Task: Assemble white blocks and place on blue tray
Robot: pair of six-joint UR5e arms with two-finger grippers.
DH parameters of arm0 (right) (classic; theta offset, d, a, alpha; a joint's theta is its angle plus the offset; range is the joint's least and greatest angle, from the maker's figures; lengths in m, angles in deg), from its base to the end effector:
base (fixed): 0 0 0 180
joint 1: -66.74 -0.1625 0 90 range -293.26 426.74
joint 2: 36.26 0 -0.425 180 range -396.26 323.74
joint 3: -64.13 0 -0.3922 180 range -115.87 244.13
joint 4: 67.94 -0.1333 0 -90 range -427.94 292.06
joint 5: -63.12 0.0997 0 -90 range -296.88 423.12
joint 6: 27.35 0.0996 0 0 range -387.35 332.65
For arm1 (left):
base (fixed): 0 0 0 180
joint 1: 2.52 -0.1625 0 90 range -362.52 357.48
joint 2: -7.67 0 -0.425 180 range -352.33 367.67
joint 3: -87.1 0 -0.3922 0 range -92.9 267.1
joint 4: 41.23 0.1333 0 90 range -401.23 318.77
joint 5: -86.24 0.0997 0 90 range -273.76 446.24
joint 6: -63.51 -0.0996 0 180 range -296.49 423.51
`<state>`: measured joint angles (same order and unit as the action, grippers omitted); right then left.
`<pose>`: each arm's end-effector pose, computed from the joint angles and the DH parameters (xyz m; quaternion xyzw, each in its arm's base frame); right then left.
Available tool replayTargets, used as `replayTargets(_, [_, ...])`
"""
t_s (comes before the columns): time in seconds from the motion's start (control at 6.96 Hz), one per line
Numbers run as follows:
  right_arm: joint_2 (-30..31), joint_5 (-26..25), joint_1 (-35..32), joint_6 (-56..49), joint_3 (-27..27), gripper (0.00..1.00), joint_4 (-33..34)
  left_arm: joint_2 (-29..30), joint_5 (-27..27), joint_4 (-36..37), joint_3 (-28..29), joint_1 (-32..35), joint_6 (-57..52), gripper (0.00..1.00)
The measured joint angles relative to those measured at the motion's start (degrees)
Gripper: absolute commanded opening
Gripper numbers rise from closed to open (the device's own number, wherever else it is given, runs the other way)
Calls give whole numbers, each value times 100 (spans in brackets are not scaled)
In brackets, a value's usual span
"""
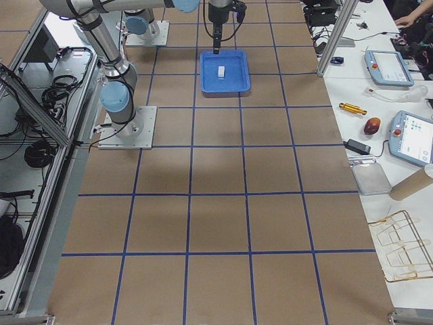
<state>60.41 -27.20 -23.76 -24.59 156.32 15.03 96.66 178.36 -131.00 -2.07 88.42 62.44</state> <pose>0.1366 -0.4356 0.5113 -0.0197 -0.9996 -0.0222 0.0034 -0.1376 -0.4855 0.5042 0.0172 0.9995 -0.0180 0.0185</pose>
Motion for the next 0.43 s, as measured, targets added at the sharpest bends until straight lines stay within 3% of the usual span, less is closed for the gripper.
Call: replayTargets(0.43, [-6, -11, 3, -4, 5, 100, 6, 4, -253, -3, 33, -35, -61, 100])
